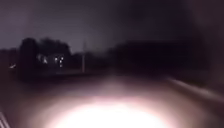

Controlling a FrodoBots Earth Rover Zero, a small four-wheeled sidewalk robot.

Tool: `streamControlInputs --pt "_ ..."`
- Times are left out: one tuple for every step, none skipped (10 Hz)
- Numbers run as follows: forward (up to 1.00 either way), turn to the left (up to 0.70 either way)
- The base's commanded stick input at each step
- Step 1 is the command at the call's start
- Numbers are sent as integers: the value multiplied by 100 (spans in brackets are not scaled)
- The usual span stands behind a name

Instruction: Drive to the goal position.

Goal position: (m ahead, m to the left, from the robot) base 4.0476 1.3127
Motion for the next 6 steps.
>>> streamControlInputs --pt "70 0" --pt "70 0" --pt "70 0" --pt "70 0" --pt "70 0" --pt "70 0"
